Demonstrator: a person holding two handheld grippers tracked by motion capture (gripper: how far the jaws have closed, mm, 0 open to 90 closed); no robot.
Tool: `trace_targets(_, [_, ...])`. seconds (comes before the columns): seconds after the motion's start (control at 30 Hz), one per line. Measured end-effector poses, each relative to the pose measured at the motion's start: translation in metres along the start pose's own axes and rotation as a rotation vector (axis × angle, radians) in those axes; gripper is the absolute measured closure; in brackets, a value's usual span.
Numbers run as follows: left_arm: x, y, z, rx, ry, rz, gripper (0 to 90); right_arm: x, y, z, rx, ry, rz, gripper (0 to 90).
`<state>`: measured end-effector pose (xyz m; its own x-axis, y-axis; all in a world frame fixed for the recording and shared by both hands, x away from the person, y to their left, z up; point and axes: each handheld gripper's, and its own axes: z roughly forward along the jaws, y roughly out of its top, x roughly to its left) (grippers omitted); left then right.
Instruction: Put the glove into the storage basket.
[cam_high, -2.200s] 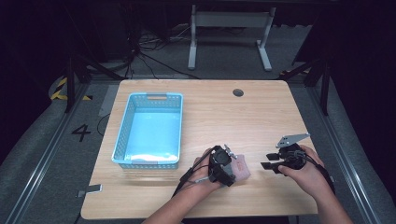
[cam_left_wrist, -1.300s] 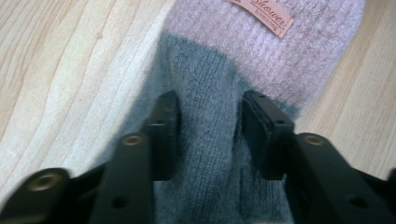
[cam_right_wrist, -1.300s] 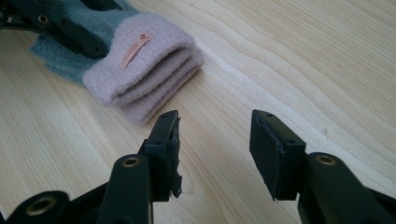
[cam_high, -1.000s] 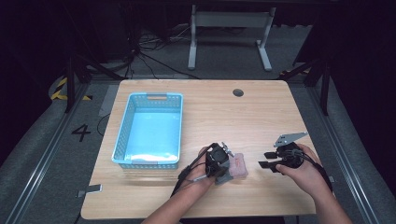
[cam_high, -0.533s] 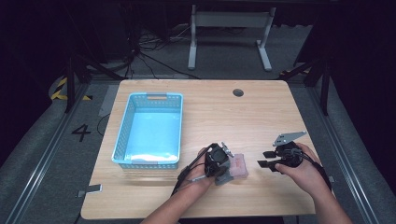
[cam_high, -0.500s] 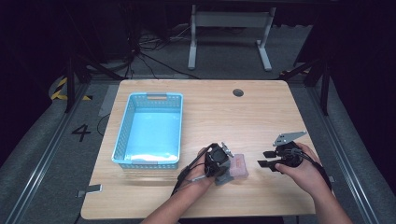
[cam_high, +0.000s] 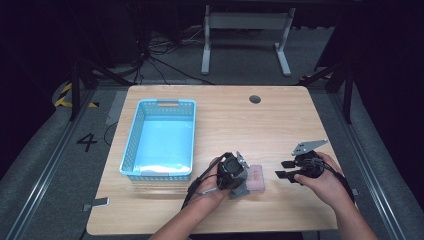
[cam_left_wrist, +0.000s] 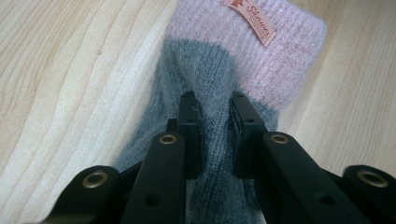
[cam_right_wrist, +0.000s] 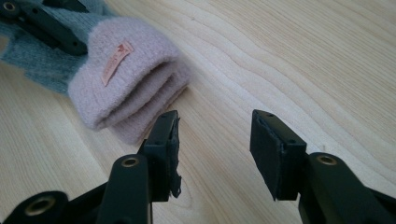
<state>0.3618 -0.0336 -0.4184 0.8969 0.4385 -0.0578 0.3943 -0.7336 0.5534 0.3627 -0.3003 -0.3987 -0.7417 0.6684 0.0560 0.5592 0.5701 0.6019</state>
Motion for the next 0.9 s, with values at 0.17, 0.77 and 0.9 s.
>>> trace_targets(0.17, [0.000,0.000,-0.008,-0.003,0.000,0.003,78.1,0.000,0.000,0.000,-0.002,0.001,0.001,53.2])
trace_targets(0.77, [0.006,-0.001,-0.053,-0.049,0.012,-0.003,78.1,-0.001,0.015,0.005,-0.014,0.021,-0.023,52.8])
trace_targets(0.9, [0.009,-0.001,-0.062,-0.060,0.020,-0.015,78.2,-0.001,0.017,0.008,-0.009,0.026,-0.028,52.8])
